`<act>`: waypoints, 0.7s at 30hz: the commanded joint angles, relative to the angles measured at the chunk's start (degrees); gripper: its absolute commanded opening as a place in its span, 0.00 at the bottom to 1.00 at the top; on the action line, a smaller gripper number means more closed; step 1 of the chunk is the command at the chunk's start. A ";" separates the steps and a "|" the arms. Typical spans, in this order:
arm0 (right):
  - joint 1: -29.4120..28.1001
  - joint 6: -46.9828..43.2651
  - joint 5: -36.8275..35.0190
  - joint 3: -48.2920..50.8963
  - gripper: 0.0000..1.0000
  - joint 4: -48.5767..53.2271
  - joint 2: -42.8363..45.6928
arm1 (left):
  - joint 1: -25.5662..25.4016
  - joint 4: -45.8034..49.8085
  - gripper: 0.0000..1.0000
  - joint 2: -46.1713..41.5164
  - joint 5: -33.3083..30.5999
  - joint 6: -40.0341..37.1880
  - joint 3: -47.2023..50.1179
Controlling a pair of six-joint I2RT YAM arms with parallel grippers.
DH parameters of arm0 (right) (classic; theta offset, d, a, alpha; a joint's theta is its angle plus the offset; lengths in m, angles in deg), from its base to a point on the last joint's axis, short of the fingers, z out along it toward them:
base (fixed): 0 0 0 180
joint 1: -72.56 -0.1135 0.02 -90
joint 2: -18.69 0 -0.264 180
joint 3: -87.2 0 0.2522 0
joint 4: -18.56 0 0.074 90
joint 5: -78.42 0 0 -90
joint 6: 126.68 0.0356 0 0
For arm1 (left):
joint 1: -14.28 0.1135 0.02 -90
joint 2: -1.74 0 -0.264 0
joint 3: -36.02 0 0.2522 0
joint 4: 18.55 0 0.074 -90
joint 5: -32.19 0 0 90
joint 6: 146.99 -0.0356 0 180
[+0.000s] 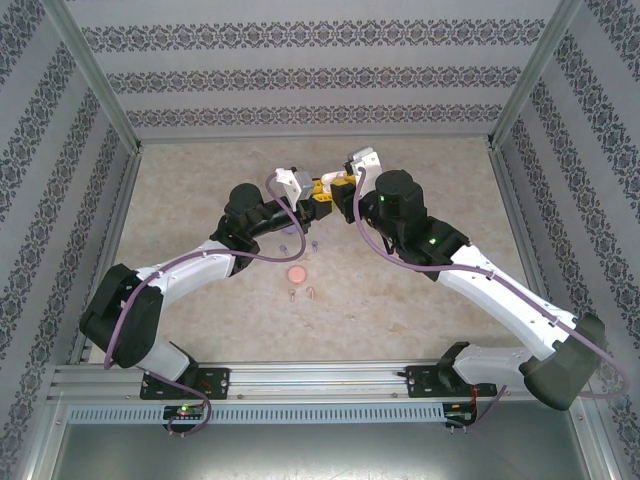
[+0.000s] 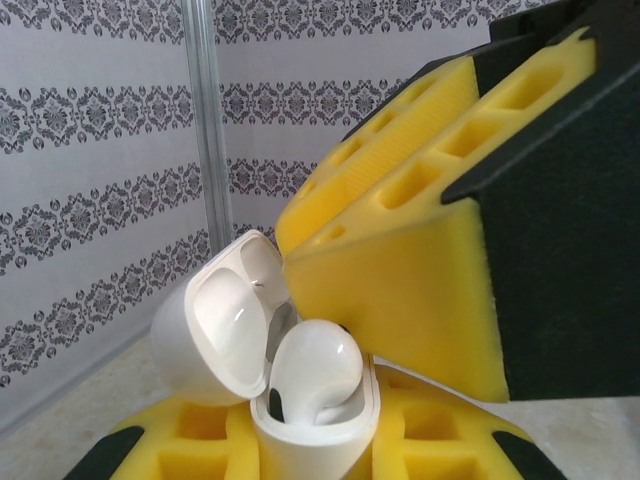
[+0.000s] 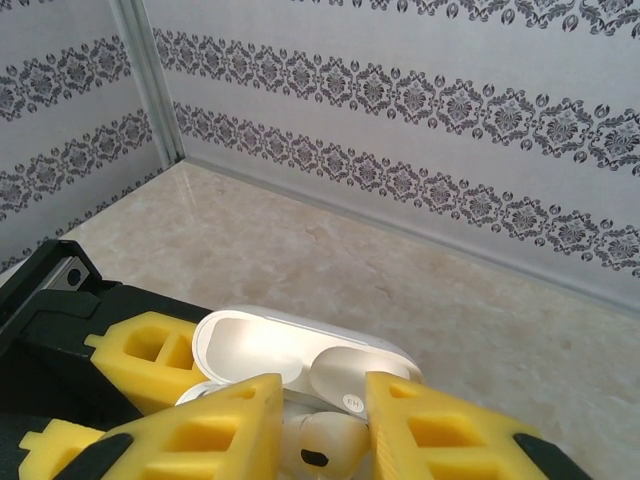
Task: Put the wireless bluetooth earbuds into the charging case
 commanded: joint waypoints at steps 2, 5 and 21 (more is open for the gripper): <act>-2.77 0.24 3.57 0.85 0.32 3.92 -0.51 | -0.07 -5.20 0.00 -0.05 -0.52 0.83 -2.74; -2.72 0.41 2.26 0.90 0.36 4.19 0.42 | -0.11 -5.23 0.00 0.03 -0.65 0.83 -2.66; -0.72 3.20 0.72 3.70 0.49 5.41 5.54 | -0.16 -5.12 0.00 0.13 -0.90 0.39 -2.82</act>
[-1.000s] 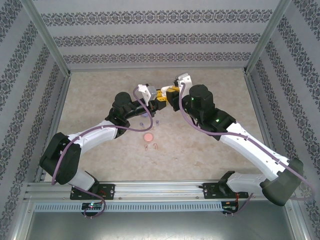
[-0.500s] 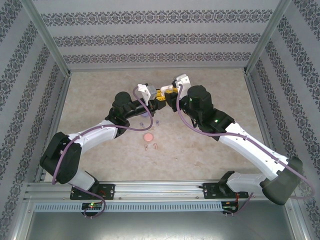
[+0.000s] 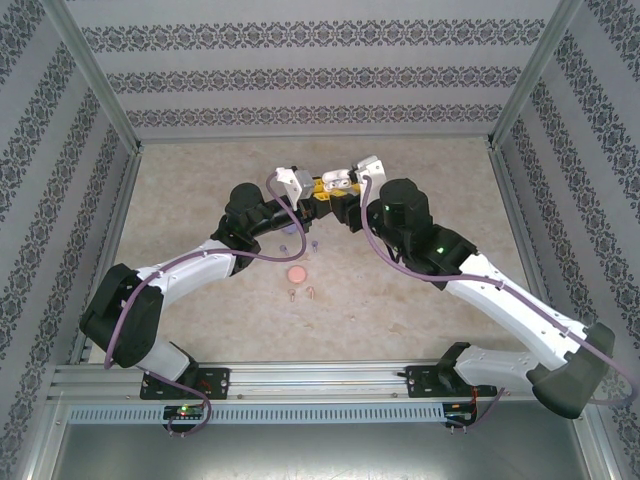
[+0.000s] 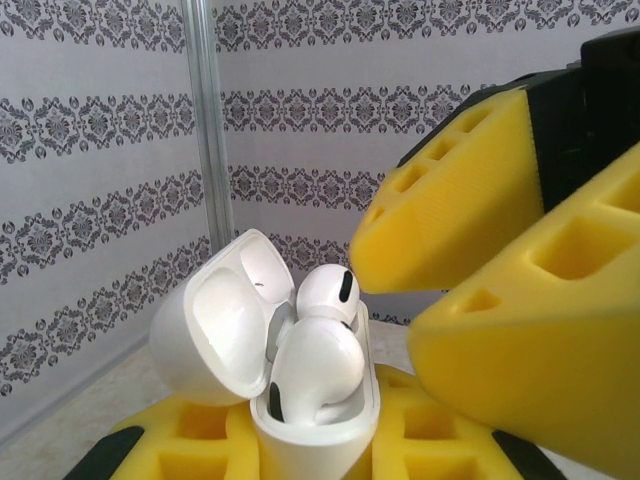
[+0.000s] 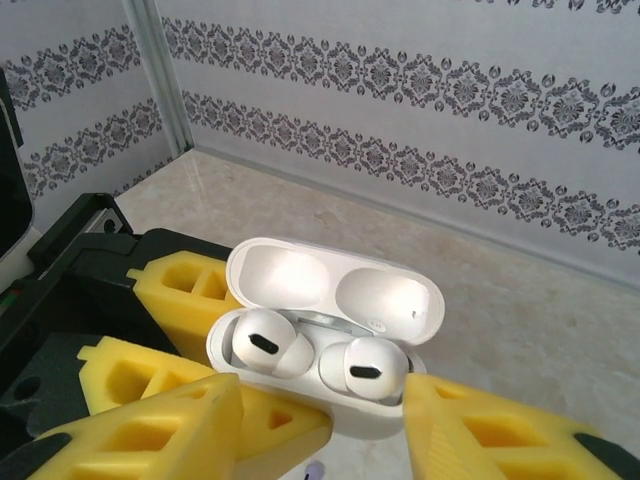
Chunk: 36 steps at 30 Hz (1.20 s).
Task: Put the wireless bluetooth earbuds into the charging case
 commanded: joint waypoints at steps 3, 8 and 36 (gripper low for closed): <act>1.36 2.42 3.23 1.24 0.57 2.64 2.50 | -0.09 -4.93 0.00 0.11 -0.50 0.39 -2.35; 3.85 6.10 7.78 -0.80 0.68 4.13 4.74 | -0.10 -4.89 0.00 0.77 -0.59 0.04 -2.24; 19.21 21.89 27.43 -41.31 0.00 32.17 -25.31 | -0.79 1.51 0.00 3.42 9.88 -7.16 -1.44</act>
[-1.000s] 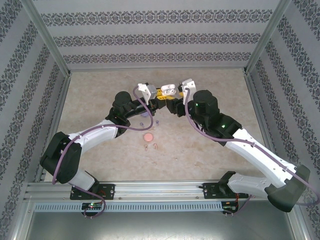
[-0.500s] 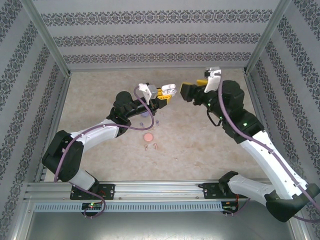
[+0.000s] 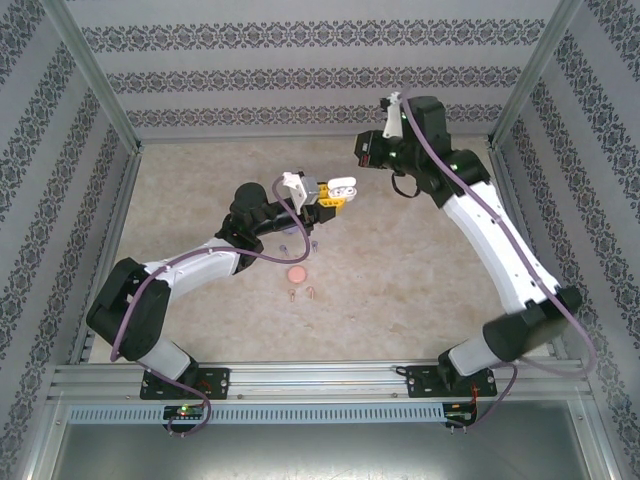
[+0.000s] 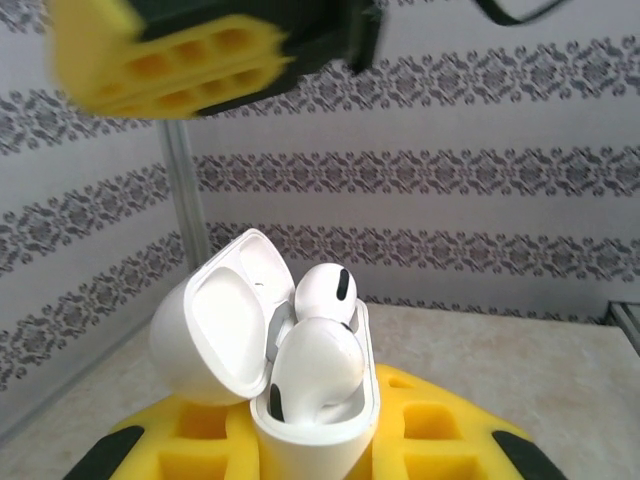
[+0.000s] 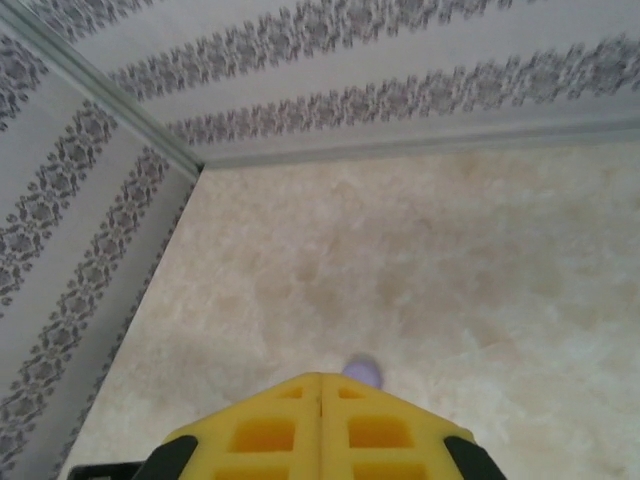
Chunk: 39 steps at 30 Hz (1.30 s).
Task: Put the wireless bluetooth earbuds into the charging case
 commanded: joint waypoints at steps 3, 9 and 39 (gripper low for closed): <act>-0.05 0.73 7.29 -8.10 0.00 8.45 -6.54 | -1.16 2.77 0.00 1.34 5.01 -3.67 -2.06; -2.15 -1.28 7.29 -7.50 0.00 13.48 -8.40 | -1.21 1.15 0.00 2.26 2.69 -3.51 -2.62; 8.32 12.93 -9.13 36.54 0.13 1.26 30.20 | -1.21 4.92 0.00 13.05 -4.64 7.14 -10.19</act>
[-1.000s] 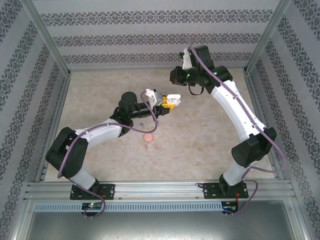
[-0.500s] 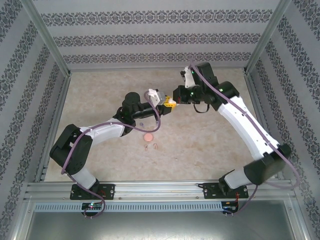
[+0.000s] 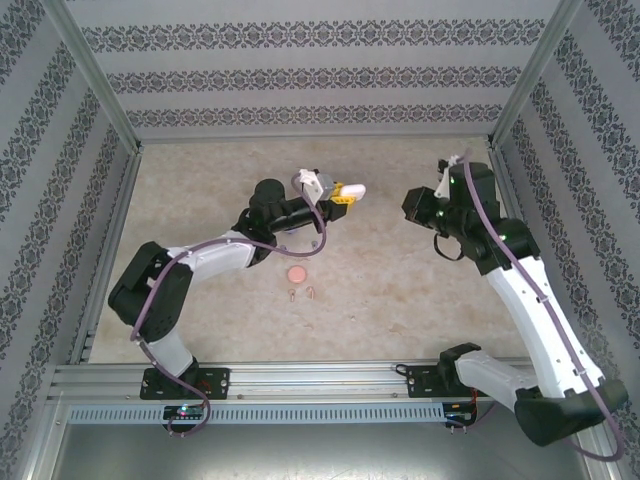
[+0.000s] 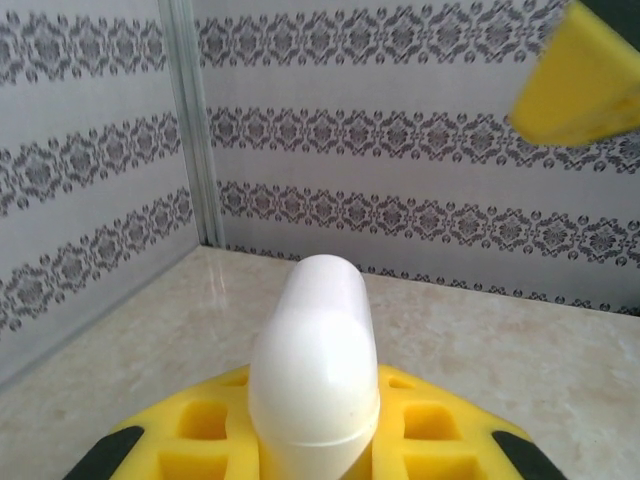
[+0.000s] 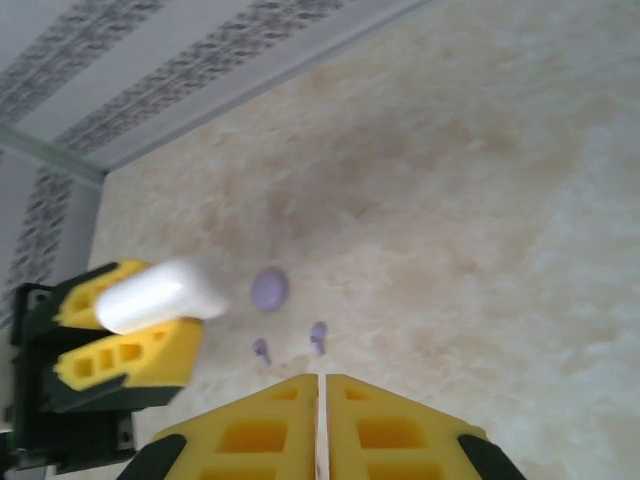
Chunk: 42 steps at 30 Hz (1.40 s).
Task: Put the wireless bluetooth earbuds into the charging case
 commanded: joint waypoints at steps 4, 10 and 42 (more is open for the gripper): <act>1.71 4.23 -4.91 11.51 0.14 -4.60 2.69 | 0.13 6.71 0.00 11.71 1.24 14.38 -10.74; 2.43 5.28 -5.04 16.29 0.16 -7.40 3.30 | -0.20 28.32 0.00 25.42 1.10 29.38 -30.27; 5.09 3.53 -1.54 15.65 0.61 -8.25 2.96 | 0.40 85.78 0.55 48.69 -12.49 37.77 -70.24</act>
